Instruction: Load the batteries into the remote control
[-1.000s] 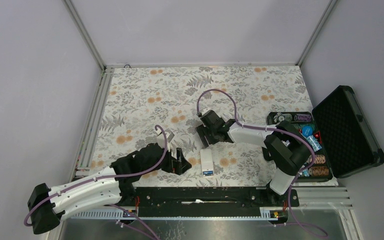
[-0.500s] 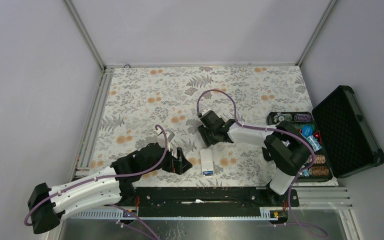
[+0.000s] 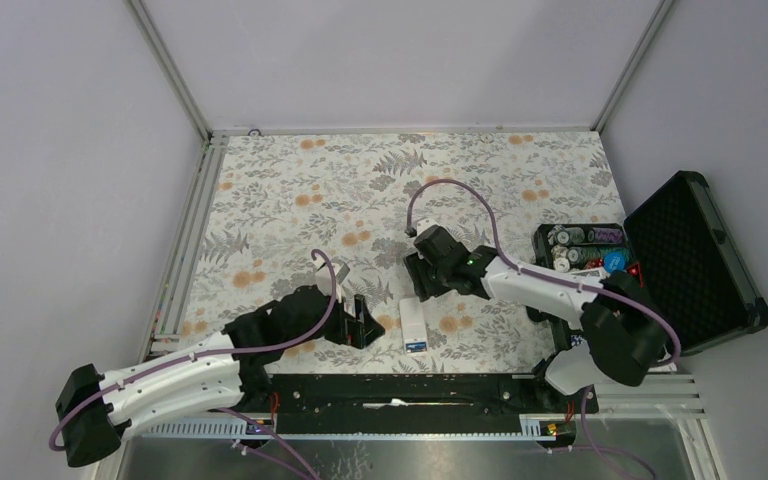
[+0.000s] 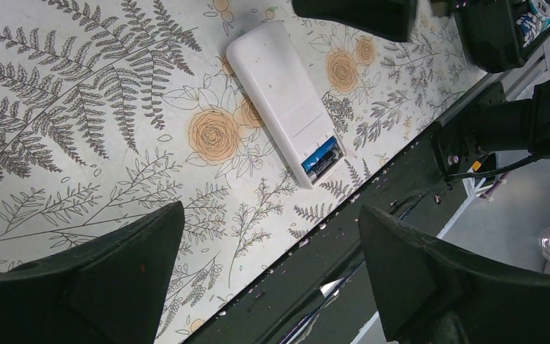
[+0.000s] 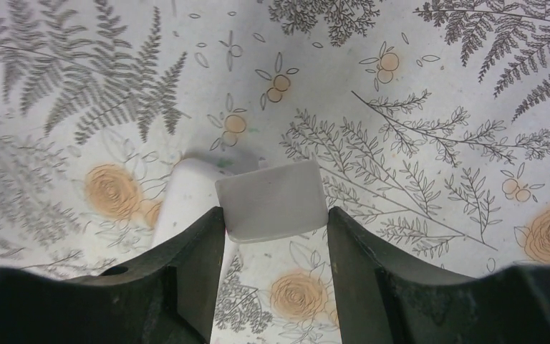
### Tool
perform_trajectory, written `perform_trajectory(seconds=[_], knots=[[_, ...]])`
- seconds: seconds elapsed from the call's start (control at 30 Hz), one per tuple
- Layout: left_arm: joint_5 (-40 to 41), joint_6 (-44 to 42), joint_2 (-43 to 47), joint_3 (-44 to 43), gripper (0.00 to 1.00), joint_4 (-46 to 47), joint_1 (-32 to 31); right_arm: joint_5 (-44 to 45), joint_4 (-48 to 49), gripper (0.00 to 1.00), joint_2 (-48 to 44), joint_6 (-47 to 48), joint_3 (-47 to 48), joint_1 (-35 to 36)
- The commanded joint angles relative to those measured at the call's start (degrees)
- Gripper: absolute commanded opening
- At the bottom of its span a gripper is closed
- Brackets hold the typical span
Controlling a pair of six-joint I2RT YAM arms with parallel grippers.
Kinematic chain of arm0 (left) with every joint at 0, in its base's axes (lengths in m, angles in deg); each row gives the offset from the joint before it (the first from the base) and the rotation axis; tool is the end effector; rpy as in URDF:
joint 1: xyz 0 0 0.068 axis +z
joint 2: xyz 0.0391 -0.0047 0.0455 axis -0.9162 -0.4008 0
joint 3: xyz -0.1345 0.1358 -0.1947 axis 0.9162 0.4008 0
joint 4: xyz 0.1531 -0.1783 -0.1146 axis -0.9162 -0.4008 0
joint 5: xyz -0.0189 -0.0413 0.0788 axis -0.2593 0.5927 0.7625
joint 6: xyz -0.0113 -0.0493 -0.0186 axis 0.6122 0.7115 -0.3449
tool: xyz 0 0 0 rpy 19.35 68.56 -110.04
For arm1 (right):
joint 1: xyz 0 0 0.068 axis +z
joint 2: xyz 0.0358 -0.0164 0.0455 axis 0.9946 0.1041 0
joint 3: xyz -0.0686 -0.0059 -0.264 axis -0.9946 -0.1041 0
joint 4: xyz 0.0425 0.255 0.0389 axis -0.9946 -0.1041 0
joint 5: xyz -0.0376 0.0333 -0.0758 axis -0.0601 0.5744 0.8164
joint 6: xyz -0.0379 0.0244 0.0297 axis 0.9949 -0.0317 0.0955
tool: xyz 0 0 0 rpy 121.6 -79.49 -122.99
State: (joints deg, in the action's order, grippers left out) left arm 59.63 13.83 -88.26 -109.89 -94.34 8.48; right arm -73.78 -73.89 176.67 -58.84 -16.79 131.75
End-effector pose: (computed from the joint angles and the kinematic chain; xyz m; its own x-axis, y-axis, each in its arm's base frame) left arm 0.0880 -0.1380 0.2034 -0.7691 -0.0347 -0.6382 0.4267 0.7155 -0.5532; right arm 0.2093 0.2239 0.1950 -0.6899 -0.3777 -0.6176 -0.5264 0.8474 0.0697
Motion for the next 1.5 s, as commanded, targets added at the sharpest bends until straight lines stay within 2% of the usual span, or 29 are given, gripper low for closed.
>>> perform_trajectory(seconds=[0.0,0.27,0.5,0.7,1.13,1.27,1.47], knots=[[0.7,0.6,-0.6,0.1,0.99,3.4,0.3,0.1,-3.6,0.31,-5.6,-3.0,-1.6,1.8],[-1.5,2.0,-4.8,0.8,0.99,8.2,0.3,-1.2,-5.0,0.28,-15.2,-10.6,-8.2,6.2],[-11.1,3.5,-10.9,2.4,0.99,17.8,0.3,0.9,-7.1,0.25,-19.2,-15.0,-10.9,10.5],[-17.4,5.5,-17.1,4.4,0.94,25.7,-0.2,2.6,-7.9,0.25,-20.9,-17.0,-12.4,12.5],[-23.3,12.5,-32.9,4.3,0.82,43.4,-3.9,5.8,-10.4,0.24,-24.9,-19.2,-14.5,13.4],[-23.1,13.1,-36.0,3.6,0.79,45.8,-4.1,7.0,-11.4,0.24,-26.4,-19.9,-14.8,13.4],[-20.9,11.4,-39.0,0.8,0.76,44.6,-4.1,7.5,-11.4,0.24,-28.4,-20.9,-15.5,13.4]])
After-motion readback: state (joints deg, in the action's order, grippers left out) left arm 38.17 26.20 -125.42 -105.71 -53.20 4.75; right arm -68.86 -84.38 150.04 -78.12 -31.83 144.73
